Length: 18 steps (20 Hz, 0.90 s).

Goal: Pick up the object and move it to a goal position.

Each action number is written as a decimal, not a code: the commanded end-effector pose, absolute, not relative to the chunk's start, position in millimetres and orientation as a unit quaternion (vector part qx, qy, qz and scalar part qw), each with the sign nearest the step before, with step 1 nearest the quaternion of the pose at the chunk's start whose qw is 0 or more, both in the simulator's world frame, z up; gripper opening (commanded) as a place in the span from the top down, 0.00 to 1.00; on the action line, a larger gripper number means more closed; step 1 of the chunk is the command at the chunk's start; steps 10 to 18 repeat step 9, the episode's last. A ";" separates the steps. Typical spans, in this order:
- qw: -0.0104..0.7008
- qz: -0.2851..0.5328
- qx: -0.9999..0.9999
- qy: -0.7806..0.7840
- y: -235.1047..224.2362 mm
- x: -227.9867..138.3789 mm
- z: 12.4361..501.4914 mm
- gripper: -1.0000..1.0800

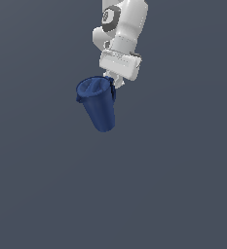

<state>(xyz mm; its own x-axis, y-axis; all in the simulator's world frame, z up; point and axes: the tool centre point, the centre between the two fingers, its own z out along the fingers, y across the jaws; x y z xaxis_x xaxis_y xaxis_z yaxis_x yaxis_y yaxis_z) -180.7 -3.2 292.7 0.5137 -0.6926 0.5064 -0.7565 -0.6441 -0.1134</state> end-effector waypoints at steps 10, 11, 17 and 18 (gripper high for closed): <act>0.061 0.265 0.867 -0.418 0.2 -188.0 303.0 1.00; 0.061 0.265 0.867 -0.418 0.2 -188.0 303.0 1.00; 0.061 0.265 0.867 -0.418 0.2 -188.0 303.0 1.00; 0.061 0.265 0.867 -0.418 0.2 -188.0 303.0 1.00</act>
